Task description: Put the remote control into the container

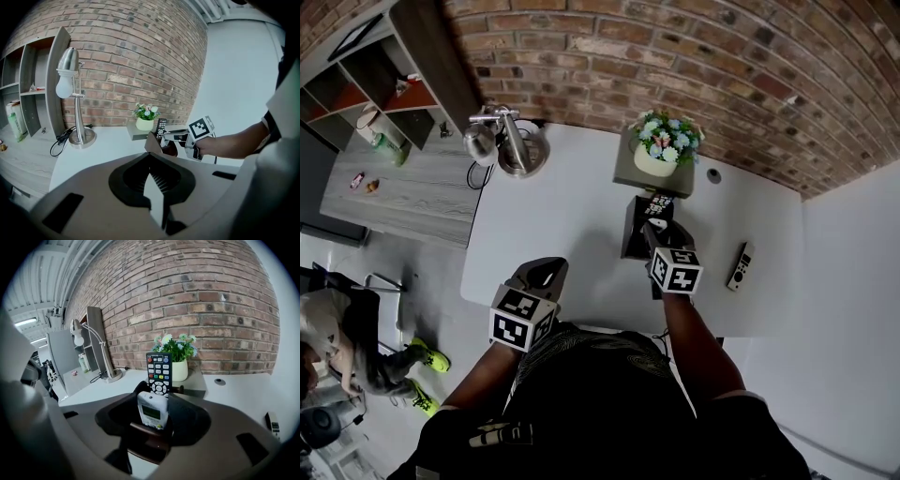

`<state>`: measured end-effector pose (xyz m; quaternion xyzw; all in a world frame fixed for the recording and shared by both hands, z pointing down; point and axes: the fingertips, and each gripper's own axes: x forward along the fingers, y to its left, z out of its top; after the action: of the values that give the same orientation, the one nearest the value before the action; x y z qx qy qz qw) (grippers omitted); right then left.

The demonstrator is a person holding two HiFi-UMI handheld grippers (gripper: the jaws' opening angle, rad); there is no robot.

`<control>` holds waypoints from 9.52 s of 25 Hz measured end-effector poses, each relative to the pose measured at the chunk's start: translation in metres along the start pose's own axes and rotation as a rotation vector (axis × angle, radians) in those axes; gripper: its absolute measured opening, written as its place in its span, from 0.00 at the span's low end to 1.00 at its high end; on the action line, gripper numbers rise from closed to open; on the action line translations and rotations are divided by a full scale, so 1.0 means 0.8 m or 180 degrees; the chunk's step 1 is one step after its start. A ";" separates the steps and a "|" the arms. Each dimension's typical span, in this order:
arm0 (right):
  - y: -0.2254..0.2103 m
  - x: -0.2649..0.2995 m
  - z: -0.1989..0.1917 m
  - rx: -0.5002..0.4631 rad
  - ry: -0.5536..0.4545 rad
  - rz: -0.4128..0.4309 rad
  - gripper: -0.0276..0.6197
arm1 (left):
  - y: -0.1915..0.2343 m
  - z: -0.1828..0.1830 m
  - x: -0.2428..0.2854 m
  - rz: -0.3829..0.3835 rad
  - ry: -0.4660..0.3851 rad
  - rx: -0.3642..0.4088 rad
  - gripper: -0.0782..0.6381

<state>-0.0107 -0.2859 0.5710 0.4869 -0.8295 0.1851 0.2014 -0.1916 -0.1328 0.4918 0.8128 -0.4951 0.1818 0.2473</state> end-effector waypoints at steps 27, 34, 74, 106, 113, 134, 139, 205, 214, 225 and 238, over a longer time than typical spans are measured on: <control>0.005 -0.192 0.027 0.0568 -0.0412 0.0364 0.05 | -0.083 0.029 0.039 -0.0556 -0.0120 0.0362 0.10; -0.019 -0.220 -0.017 0.0614 -0.0344 0.0102 0.05 | -0.123 0.039 0.062 -0.0686 -0.0112 0.0616 0.10; -0.296 -0.227 -0.087 0.0683 -0.0011 -0.0671 0.06 | -0.232 0.017 0.153 -0.0413 0.0137 0.0904 0.10; -0.444 -0.086 -0.170 0.0966 0.1278 -0.1143 0.37 | -0.186 -0.025 0.137 -0.0006 0.0543 0.0359 0.10; -0.414 -0.110 -0.157 0.0907 0.1131 -0.1115 0.34 | -0.173 -0.021 0.129 -0.0124 0.0511 0.0339 0.10; -0.148 -0.182 0.028 0.0831 -0.0400 -0.0254 0.33 | -0.115 0.003 0.091 -0.0384 0.0279 0.0409 0.10; -0.058 -0.163 0.085 0.0687 -0.0749 0.0147 0.33 | -0.097 -0.003 0.078 -0.0374 0.0234 0.0363 0.10; 0.093 -0.410 -0.113 0.0290 -0.0385 0.1090 0.05 | -0.269 -0.092 -0.084 -0.0423 -0.0372 0.0025 0.10; 0.086 -0.484 -0.167 0.0391 -0.0494 0.1332 0.05 | -0.355 -0.151 -0.118 -0.0263 -0.0315 -0.0047 0.10; 0.121 -0.506 -0.172 0.0520 -0.0618 0.1416 0.05 | -0.369 -0.163 -0.151 -0.0246 -0.0224 -0.0011 0.10; 0.166 -0.494 -0.157 0.0424 -0.0599 0.0925 0.05 | -0.301 -0.165 -0.196 -0.0309 -0.0216 0.0085 0.10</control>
<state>0.0669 0.1280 0.4598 0.3893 -0.8922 0.2204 0.0613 -0.0522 0.1492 0.4605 0.8447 -0.4608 0.1485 0.2280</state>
